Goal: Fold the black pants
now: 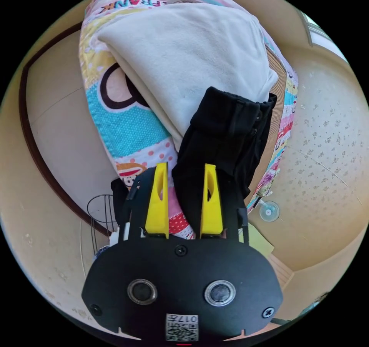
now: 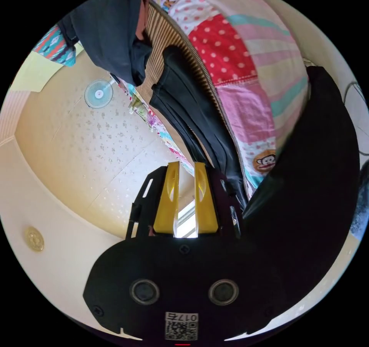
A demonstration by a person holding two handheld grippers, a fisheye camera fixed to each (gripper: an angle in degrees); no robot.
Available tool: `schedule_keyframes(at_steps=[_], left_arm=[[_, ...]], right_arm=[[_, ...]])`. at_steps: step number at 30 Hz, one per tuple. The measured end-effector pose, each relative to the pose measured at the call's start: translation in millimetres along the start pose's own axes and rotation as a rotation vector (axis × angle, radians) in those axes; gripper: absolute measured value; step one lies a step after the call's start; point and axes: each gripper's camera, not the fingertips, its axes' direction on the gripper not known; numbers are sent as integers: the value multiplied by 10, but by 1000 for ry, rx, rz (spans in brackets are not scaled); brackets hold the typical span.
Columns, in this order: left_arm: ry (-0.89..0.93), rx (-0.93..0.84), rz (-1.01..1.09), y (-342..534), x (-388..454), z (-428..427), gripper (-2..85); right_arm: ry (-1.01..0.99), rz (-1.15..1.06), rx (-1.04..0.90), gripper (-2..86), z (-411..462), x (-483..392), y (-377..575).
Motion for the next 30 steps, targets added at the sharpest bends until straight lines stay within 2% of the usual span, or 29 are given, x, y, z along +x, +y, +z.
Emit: schedule_keyframes(at_steps=[4,7,12,16,20,26,30], left_arm=[[12,-23,16,-25,115,37,60],[81,-63,35,-9,128,-44,47],[211,-152,216,86,299,-325,44],[335,-171,316,287,567,-516,43],[317,-152,337,424,840,-554,44],[232,-105,318,555,1039,-556,45],[209,-91,316,620,1167,-524,45]], right_arm=[[47,34,56,65,-218,189,131],[50,64,101,50,-219,303,142],[42,49,146,35,46,345,-23],[242,40,141,61,342,255,-370],[436,-5,135,89,651,145,-709],[659,-46,35,45,1024,143,-1023],[669,-81,12,26,1032,199,-1040]])
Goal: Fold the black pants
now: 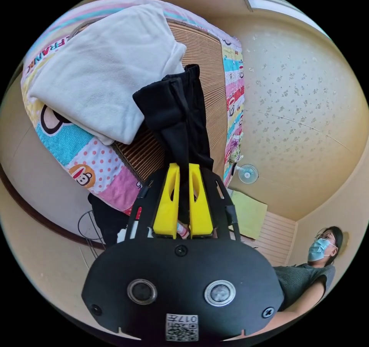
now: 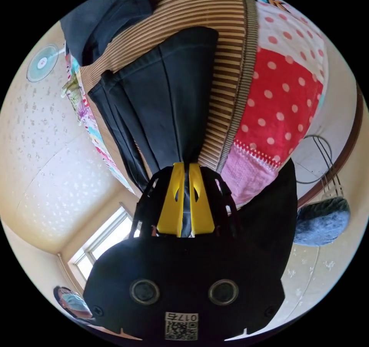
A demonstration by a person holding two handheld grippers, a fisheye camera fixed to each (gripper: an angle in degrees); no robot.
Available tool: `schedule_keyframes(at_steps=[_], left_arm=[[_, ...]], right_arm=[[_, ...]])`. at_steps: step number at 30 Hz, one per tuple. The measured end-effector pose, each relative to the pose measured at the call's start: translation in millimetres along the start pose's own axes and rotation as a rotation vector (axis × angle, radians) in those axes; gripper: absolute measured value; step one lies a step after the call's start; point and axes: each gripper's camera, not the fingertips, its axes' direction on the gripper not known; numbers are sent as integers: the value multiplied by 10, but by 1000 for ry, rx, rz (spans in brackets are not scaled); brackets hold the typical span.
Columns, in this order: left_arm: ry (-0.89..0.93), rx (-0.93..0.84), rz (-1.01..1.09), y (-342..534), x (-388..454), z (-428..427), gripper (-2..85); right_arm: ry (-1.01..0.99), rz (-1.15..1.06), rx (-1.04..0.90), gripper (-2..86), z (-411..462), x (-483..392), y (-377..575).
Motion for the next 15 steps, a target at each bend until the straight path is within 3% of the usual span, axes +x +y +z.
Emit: schedule_keyframes(at_steps=[6,8,15], left_arm=[[-13,9,95,-83,561,123,44],[-16,28,167,-246,981,187,43],[-58,17,326,-1380,2065,1114,59]], right_arm=[[-60,-234,15,11,-95,-394,98],[-21,-381,50,8,-181,-931,113],[91,-593,92,18,203,-2644,-581]])
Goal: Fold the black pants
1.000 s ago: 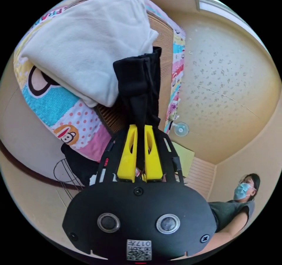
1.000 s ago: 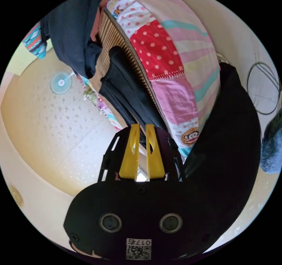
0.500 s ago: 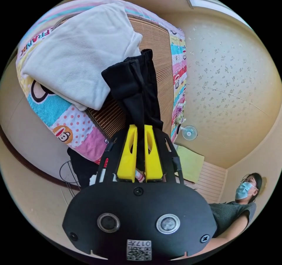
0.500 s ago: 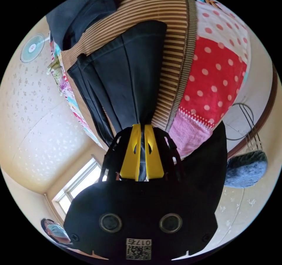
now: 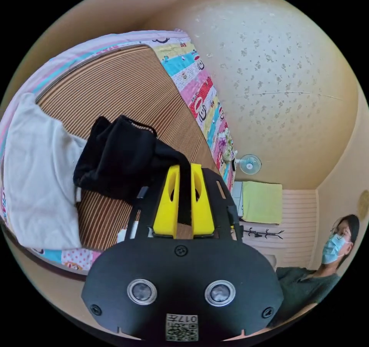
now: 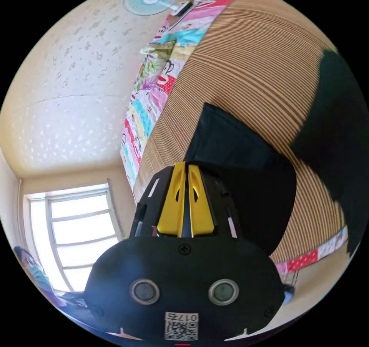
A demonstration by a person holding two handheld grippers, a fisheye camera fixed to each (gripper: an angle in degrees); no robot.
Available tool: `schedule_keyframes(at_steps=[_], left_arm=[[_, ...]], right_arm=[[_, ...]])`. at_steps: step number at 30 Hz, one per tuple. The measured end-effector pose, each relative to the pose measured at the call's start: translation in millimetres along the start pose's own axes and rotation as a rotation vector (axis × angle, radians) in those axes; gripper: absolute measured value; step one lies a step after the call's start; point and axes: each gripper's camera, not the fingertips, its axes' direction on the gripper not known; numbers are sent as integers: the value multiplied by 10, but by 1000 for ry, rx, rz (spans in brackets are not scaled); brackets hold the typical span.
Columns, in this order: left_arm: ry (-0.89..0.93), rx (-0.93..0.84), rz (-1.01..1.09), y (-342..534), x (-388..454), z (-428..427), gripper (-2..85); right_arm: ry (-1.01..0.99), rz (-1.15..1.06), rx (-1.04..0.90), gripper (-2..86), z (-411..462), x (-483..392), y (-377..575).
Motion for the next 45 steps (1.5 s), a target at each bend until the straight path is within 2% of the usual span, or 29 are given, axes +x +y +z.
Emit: schedule_keyframes(at_steps=[2,4,6,8,9,13,18,20,22,24,26,28,29,30,33,34,35,37,39,42,45], left_arm=[[10,75,-85,-306,-26,327,79],[-32,99,-150,-338,-103,527,90],[-173,105,-208,-233,-148,687,116],[-376,99,-289,-9,-234,866,177],[-405,97,-317,49,-281,912,192],[-361,87,-467,260,-749,1166,228],[-268,181,-446,-8,-1060,1236,195],[-227,111,-405,-246,-1141,1342,93],[-246,47,-292,-408,-1013,1383,56],[-169,-47,-116,-574,-744,1367,50],[13,-131,183,-633,-237,1063,49],[100,-180,353,-547,-11,723,50],[120,-180,365,-474,-54,483,51],[111,-166,342,-439,-131,364,53],[-141,-14,-10,-160,-856,-154,66],[-267,111,-226,84,-1149,-361,66],[-315,245,-390,366,-1327,-523,65],[-263,340,-442,671,-1425,-562,65],[-271,294,-417,801,-1390,-398,65],[-297,107,-360,895,-1271,110,73],[-228,-35,-344,966,-1197,617,77]], right_arm=[[58,-44,-69,30,347,-198,-448],[94,15,-75,27,516,-235,-573],[70,0,-69,20,644,-308,-594],[47,-102,-118,11,865,-390,-521],[58,-119,-141,10,935,-387,-488],[178,-158,-313,5,1386,-75,-153],[89,-56,-360,5,1484,552,352],[35,12,-350,5,1418,842,621],[-3,63,-342,6,1336,1033,801],[-29,109,-329,6,1220,1196,948],[-68,158,-309,6,1032,1382,1096],[-93,188,-298,7,903,1497,1169],[-105,203,-288,8,827,1560,1203],[-112,210,-284,9,797,1587,1214],[-157,239,-254,14,717,1681,1237],[-178,248,-239,20,718,1705,1230],[-200,261,-221,28,735,1726,1211],[-231,281,-183,49,779,1752,1157],[-242,310,-153,83,860,1782,1064],[-185,354,-150,126,1052,1824,831],[-157,274,-81,65,1097,1654,531]])
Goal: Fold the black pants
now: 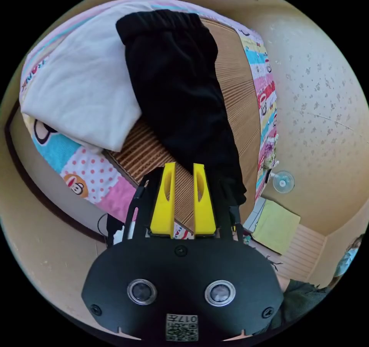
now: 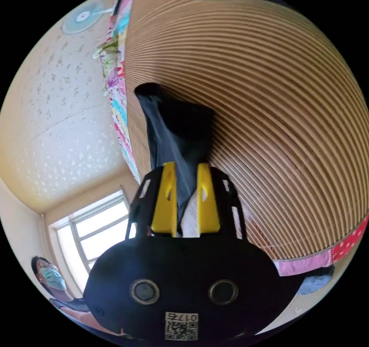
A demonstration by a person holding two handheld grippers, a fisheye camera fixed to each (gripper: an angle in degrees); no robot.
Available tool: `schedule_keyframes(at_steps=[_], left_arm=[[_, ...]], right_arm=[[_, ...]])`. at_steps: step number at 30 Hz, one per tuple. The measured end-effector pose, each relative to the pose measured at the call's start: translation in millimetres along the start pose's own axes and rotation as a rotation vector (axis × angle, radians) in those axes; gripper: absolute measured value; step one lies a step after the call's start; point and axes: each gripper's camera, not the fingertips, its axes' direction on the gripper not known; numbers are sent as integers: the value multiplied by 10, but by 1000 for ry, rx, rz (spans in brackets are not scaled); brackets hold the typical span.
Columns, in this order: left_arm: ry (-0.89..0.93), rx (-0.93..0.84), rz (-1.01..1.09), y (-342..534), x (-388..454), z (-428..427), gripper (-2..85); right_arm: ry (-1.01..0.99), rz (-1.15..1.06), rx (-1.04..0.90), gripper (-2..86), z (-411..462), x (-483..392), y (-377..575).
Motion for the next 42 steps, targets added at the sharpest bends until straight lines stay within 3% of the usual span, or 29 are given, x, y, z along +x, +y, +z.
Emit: schedule_keyframes(at_steps=[3,8,10,13,15,18,22,26,31,36,38,42], left_arm=[[-9,-88,67,58,229,332,77],[-19,-266,158,195,516,830,78],[-23,-279,167,227,533,874,78],[-17,-288,150,256,463,887,78],[-23,-299,140,270,397,888,78],[-44,-308,124,293,277,863,80],[-40,-298,92,290,76,802,93],[-19,-206,42,133,-135,609,120],[19,-105,-14,-134,-296,387,125],[18,-73,16,-327,-272,284,126],[3,-81,37,-374,-269,295,127],[2,-81,53,-403,-326,337,128]], right_arm=[[157,-92,-8,23,109,-645,-215],[472,-687,-292,8,611,-2790,-72],[492,-822,-281,7,529,-3278,133],[370,-934,-325,8,292,-3622,235],[338,-903,-319,9,150,-3522,126],[306,-677,-257,15,-41,-2823,-335],[275,-274,-144,31,-295,-1350,-908],[65,7,23,111,-455,-433,-649],[-35,10,-76,175,141,-277,-419],[-108,27,-68,138,683,-515,-478],[43,73,-168,35,912,-695,-598],[318,-148,-292,10,885,-1209,-653]])
